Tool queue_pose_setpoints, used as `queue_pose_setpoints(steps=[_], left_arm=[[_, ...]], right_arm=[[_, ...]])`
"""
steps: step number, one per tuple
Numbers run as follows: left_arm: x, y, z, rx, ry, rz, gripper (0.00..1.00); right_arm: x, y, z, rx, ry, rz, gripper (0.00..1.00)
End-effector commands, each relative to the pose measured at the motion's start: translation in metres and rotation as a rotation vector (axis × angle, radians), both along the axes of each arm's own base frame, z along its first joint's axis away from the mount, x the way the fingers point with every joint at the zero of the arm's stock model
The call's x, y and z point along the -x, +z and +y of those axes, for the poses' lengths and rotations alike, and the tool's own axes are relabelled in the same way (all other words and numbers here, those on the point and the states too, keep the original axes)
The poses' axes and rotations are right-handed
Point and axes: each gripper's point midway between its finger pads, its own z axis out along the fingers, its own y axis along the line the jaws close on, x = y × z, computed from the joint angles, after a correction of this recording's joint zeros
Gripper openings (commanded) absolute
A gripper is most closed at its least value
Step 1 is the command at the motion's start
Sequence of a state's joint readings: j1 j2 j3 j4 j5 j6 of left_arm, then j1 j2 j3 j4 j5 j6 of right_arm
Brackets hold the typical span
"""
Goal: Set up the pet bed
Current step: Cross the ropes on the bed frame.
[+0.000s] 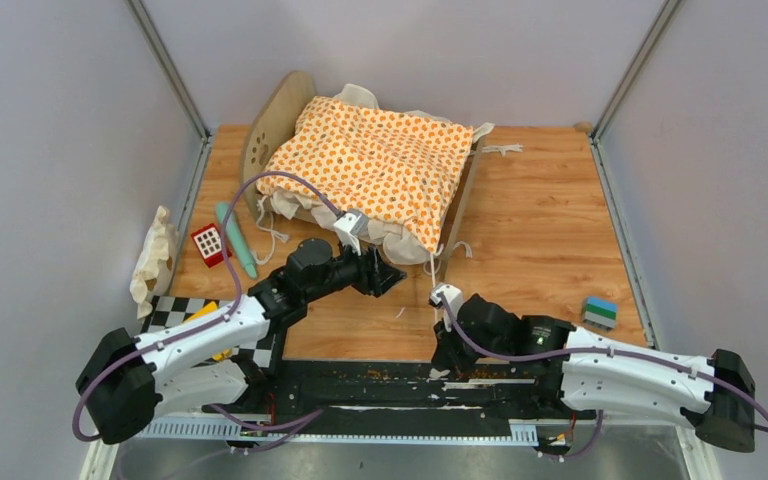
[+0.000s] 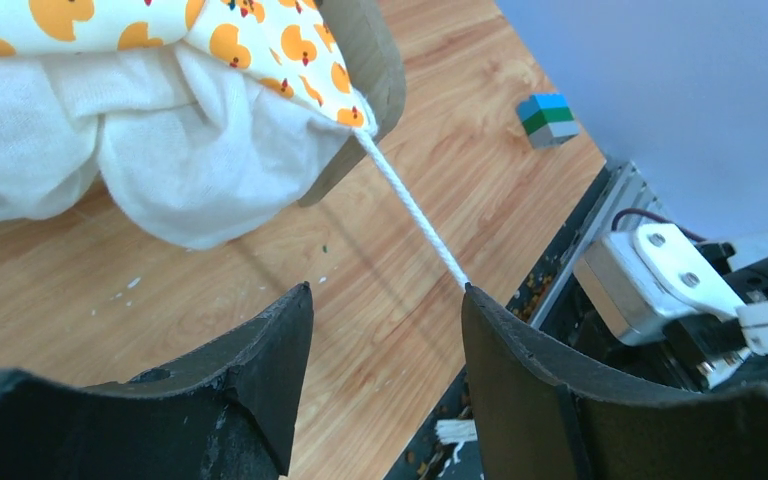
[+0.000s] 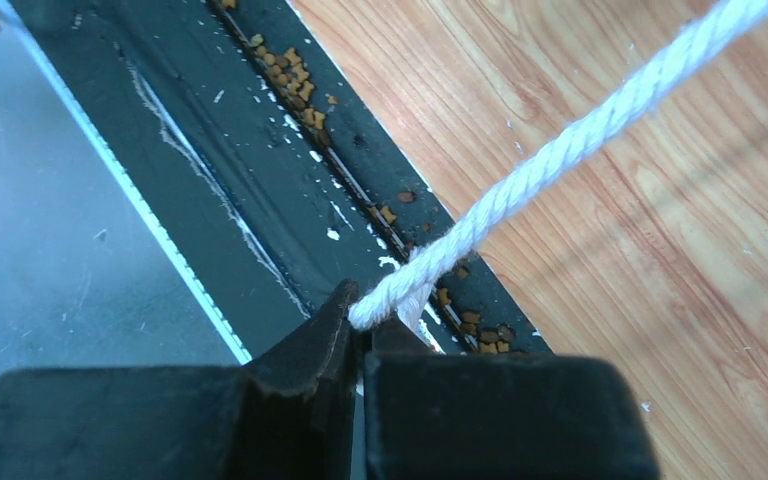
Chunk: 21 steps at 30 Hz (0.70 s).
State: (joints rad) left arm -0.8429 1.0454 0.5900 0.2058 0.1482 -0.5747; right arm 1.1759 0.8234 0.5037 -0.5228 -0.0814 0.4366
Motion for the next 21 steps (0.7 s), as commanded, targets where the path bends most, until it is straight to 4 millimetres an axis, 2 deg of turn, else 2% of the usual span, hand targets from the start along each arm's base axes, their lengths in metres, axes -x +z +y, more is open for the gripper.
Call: queue_pose_setpoints(steps=[1, 4, 8, 12, 15, 21], left_arm=[[-0.011, 0.031, -0.017, 0.146, 0.014, -0.034, 0.64], [-0.010, 0.032, -0.025, 0.187, 0.002, -0.020, 0.64], [0.002, 0.026, -0.038, 0.202, -0.040, -0.004, 0.63], [0.013, 0.021, -0.050, 0.198, -0.072, -0.009, 0.63], [0.012, 0.007, -0.059, 0.178, -0.083, 0.016, 0.63], [0.007, -0.021, -0.070, 0.146, -0.068, 0.069, 0.63]], right_arm=[[0.009, 0.014, 0.003, -0.064, 0.038, 0.012, 0.00], [0.012, 0.020, -0.001, -0.085, 0.025, 0.021, 0.00], [0.010, 0.028, -0.006, -0.109, -0.021, 0.018, 0.00], [0.005, 0.026, -0.013, -0.101, -0.087, 0.019, 0.00], [0.003, 0.019, -0.015, -0.076, -0.118, 0.028, 0.00], [0.000, 0.011, -0.003, -0.058, -0.104, 0.039, 0.00]])
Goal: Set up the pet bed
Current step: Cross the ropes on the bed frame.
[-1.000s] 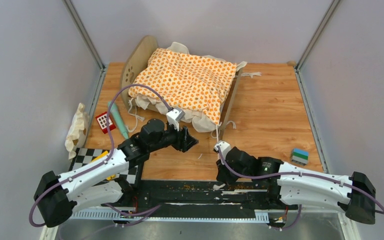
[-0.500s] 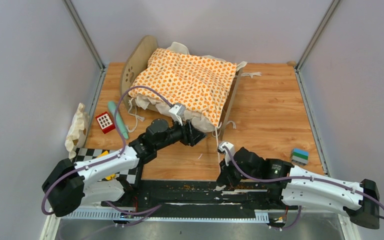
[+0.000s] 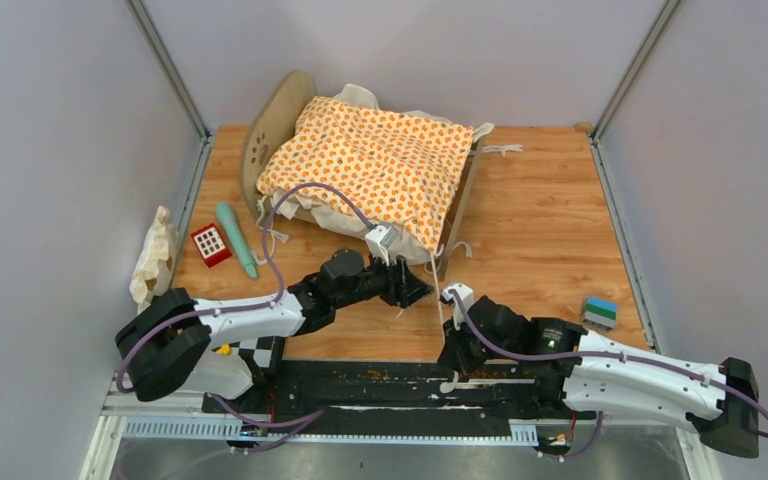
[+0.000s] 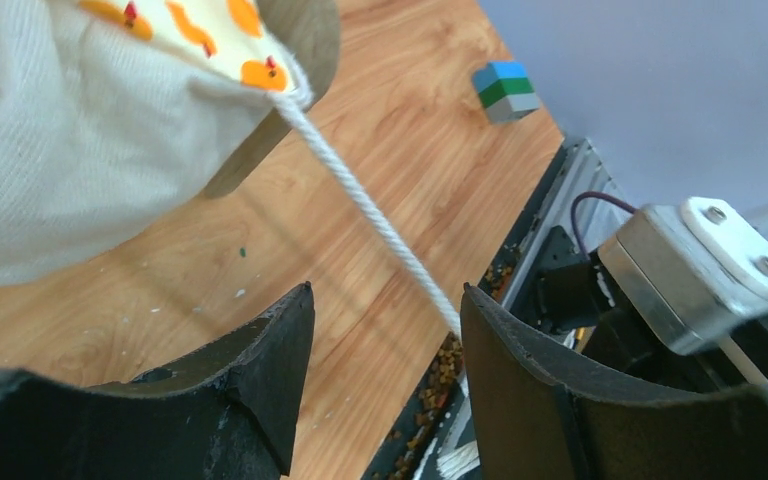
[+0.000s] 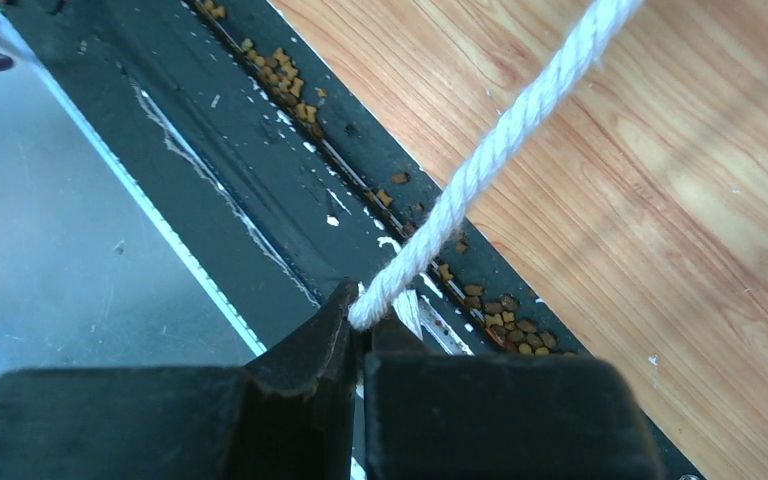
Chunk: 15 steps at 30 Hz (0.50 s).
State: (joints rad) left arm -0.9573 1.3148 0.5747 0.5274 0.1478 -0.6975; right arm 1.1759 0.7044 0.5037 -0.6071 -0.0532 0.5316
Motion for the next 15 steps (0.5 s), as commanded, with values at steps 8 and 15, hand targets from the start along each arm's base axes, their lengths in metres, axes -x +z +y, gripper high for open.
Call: queue_pose_setpoints(steps=[8, 15], left_arm=[[-0.003, -0.006, -0.031, 0.124, -0.010, 0.061, 0.65], [0.008, -0.018, -0.050, 0.119, -0.067, 0.075, 0.37]], right_arm=[[-0.011, 0.001, 0.018, -0.056, -0.018, -0.037, 0.00], [-0.016, 0.000, 0.022, -0.059, -0.032, -0.050, 0.02]])
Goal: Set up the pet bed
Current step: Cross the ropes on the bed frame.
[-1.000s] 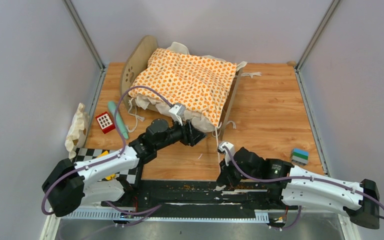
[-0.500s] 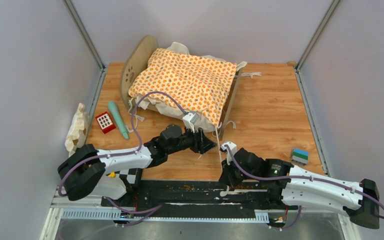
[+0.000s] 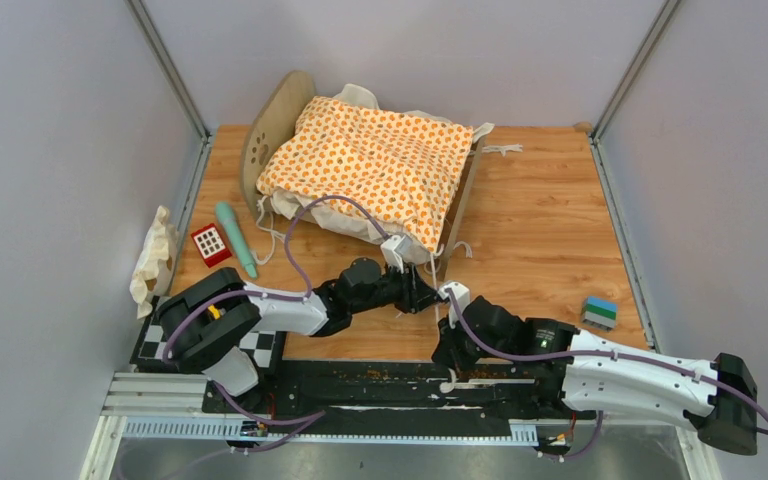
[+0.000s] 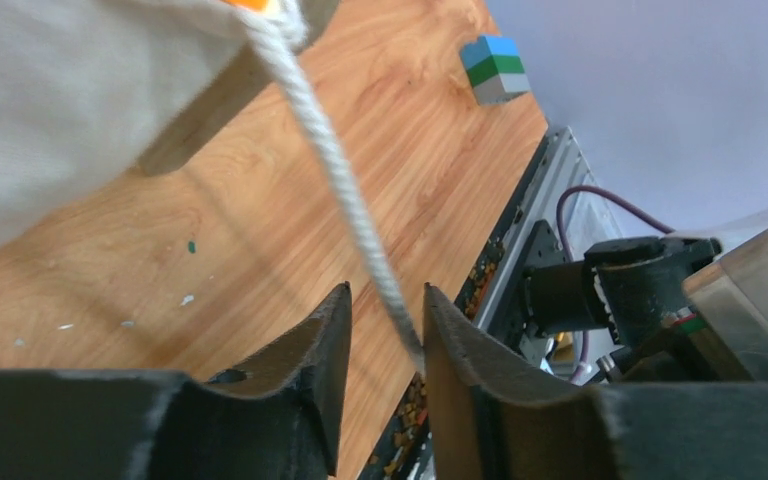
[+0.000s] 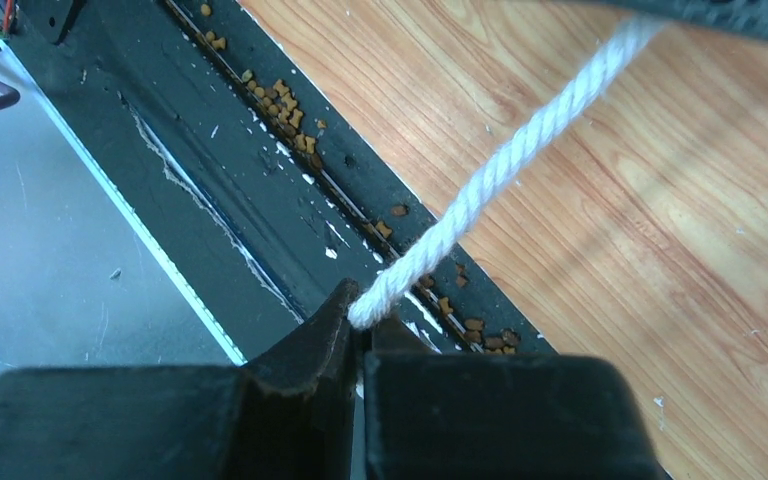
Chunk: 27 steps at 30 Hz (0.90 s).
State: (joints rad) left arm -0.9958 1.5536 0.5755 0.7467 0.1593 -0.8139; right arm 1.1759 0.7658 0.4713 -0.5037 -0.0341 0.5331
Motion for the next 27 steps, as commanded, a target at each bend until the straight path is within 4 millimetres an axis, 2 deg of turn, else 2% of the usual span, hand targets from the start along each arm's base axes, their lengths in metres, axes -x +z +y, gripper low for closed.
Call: queue_pose_setpoints(steps=[1, 3, 5, 9, 15, 17, 19, 22, 27], left_arm=[[0.005, 0.022, -0.019, 0.086, -0.044, -0.041, 0.31], [0.006, 0.019, -0.018, 0.075, -0.048, -0.045, 0.19], [0.005, 0.015, -0.015, 0.048, -0.044, -0.053, 0.10], [-0.002, 0.001, -0.003, -0.070, -0.007, -0.090, 0.04], [-0.013, -0.022, 0.018, -0.268, 0.030, -0.145, 0.00], [-0.016, -0.025, 0.024, -0.318, 0.037, -0.161, 0.00], [-0.020, -0.027, 0.030, -0.361, 0.054, -0.180, 0.00], [-0.025, -0.025, 0.039, -0.413, 0.073, -0.208, 0.00], [-0.030, -0.025, 0.051, -0.487, 0.097, -0.243, 0.01]], right_arm=[[-0.008, 0.010, 0.011, -0.053, -0.019, -0.038, 0.04], [-0.008, 0.011, 0.009, -0.049, -0.024, -0.036, 0.13], [-0.017, 0.014, 0.004, -0.036, -0.079, -0.066, 0.24], [-0.034, 0.026, -0.011, -0.009, -0.199, -0.119, 0.40], [-0.072, 0.046, -0.039, 0.057, -0.452, -0.228, 0.49], [-0.085, 0.054, -0.048, 0.086, -0.534, -0.242, 0.51], [-0.095, 0.053, -0.053, 0.139, -0.574, -0.232, 0.53], [-0.111, 0.052, -0.054, 0.161, -0.596, -0.180, 0.55], [-0.142, 0.074, -0.051, 0.122, -0.621, -0.186, 0.58]])
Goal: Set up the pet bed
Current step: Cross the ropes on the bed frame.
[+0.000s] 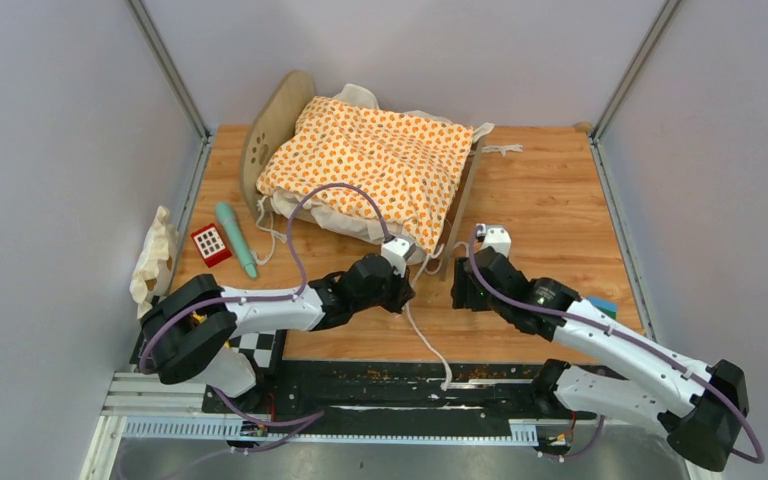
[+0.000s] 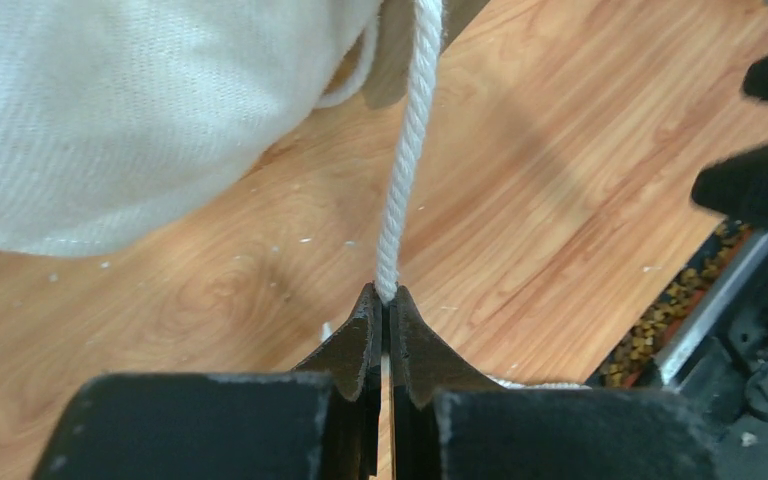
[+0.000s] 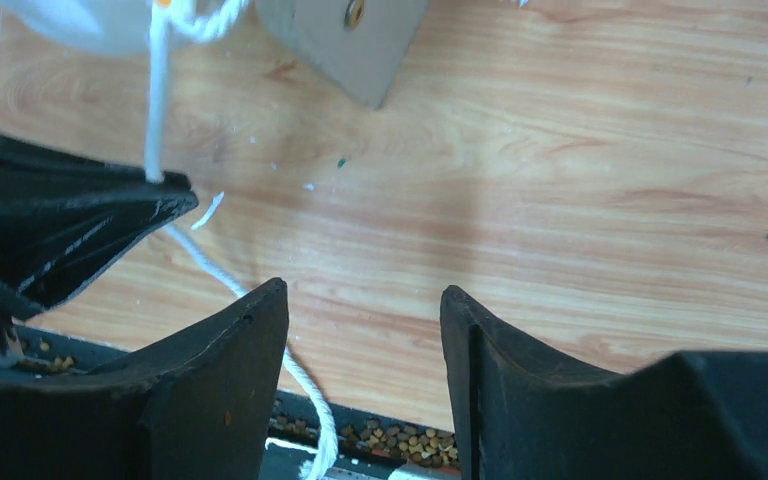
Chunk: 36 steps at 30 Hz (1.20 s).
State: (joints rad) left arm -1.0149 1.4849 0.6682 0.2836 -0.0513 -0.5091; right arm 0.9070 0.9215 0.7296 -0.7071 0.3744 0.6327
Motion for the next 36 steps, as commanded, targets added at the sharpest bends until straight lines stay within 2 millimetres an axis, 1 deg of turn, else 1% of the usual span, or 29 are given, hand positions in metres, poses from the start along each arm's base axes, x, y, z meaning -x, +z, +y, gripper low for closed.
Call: queue_pose_setpoints(steps=[1, 3, 6, 7, 10, 13, 16, 19, 21, 23, 25, 28, 29, 30, 31, 33, 36], left_arm=[[-0.013, 0.018, 0.010, -0.069, 0.023, -0.097, 0.01], [-0.015, 0.017, 0.014, -0.091, 0.030, -0.106, 0.01], [-0.018, 0.017, 0.020, -0.121, 0.042, -0.128, 0.01], [-0.019, 0.016, 0.023, -0.137, 0.049, -0.136, 0.01], [-0.025, 0.018, 0.029, -0.181, 0.064, -0.169, 0.02], [-0.031, 0.020, 0.031, -0.217, 0.067, -0.189, 0.02], [-0.036, 0.024, 0.033, -0.238, 0.081, -0.216, 0.02], [-0.041, 0.027, 0.038, -0.265, 0.101, -0.240, 0.03], [-0.044, 0.028, 0.038, -0.277, 0.106, -0.253, 0.04], [-0.048, 0.030, 0.037, -0.288, 0.110, -0.266, 0.07], [-0.052, 0.031, 0.039, -0.303, 0.122, -0.282, 0.10], [-0.058, 0.033, 0.040, -0.315, 0.142, -0.307, 0.23], [-0.059, 0.034, 0.040, -0.315, 0.148, -0.313, 0.29], [-0.060, 0.035, 0.040, -0.311, 0.155, -0.318, 0.33], [-0.061, 0.036, 0.039, -0.306, 0.157, -0.319, 0.34], [-0.060, 0.041, 0.036, -0.280, 0.157, -0.319, 0.36], [-0.058, 0.055, 0.032, -0.209, 0.159, -0.326, 0.42]], right_arm=[[-0.029, 0.039, 0.007, -0.051, 0.003, -0.056, 0.59], [-0.042, 0.051, 0.002, -0.060, -0.024, -0.072, 0.62], [-0.061, 0.071, -0.008, -0.087, -0.073, -0.117, 0.80], [-0.068, 0.075, -0.013, -0.091, -0.092, -0.125, 0.82], [-0.086, 0.084, -0.018, -0.111, -0.114, -0.122, 0.83], [-0.102, 0.088, -0.010, -0.113, -0.101, -0.117, 0.83], [-0.114, 0.092, -0.006, -0.106, -0.103, -0.119, 0.83], [-0.126, 0.091, 0.000, -0.114, -0.108, -0.123, 0.83], [-0.135, 0.084, 0.003, -0.102, -0.114, -0.112, 0.83], [-0.145, 0.076, 0.004, -0.073, -0.133, -0.099, 0.81], [-0.154, 0.072, 0.005, -0.052, -0.145, -0.101, 0.76], [-0.168, 0.065, 0.002, 0.006, -0.169, -0.101, 0.64], [-0.170, 0.059, 0.000, 0.036, -0.174, -0.088, 0.62], [-0.172, 0.054, -0.002, 0.064, -0.177, -0.075, 0.59], [-0.174, 0.047, -0.004, 0.089, -0.183, -0.055, 0.57], [-0.174, 0.039, -0.003, 0.109, -0.176, -0.032, 0.52], [-0.174, 0.032, -0.004, 0.126, -0.174, -0.016, 0.44]])
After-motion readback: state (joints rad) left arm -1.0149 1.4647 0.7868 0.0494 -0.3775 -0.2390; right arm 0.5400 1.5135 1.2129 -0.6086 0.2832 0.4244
